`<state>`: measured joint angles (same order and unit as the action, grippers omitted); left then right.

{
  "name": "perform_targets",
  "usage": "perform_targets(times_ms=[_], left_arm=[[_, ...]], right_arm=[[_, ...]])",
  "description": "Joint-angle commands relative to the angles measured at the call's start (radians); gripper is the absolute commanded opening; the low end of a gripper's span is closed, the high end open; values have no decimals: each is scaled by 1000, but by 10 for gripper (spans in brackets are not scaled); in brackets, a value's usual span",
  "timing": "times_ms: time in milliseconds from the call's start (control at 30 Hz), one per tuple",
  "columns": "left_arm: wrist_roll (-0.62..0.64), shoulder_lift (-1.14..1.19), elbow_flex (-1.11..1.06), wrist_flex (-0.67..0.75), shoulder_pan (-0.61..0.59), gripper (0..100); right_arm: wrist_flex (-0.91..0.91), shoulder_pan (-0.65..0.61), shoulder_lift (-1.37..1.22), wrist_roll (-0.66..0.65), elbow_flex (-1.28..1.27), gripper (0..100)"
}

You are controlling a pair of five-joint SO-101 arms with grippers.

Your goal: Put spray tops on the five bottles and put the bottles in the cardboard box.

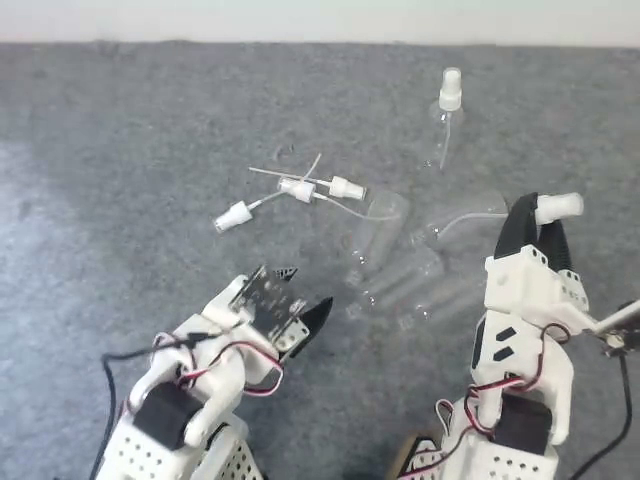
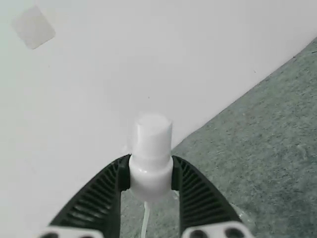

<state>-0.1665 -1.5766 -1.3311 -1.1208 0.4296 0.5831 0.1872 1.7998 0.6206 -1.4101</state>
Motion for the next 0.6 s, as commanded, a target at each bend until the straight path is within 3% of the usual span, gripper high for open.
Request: perform_targets(times_ms=[0, 200, 400, 567], left_arm=[[-5, 180, 111, 61, 5, 199], [-3, 408, 248, 89, 6, 202], [-3, 677, 375, 86, 6, 205], [54, 887, 467, 84, 28, 258]], right_arm=[[-25, 13, 15, 6, 11, 6], [-25, 25, 15, 3, 9, 6], [-59, 124, 13, 8, 8, 6], [-61, 139, 13, 8, 8, 6]])
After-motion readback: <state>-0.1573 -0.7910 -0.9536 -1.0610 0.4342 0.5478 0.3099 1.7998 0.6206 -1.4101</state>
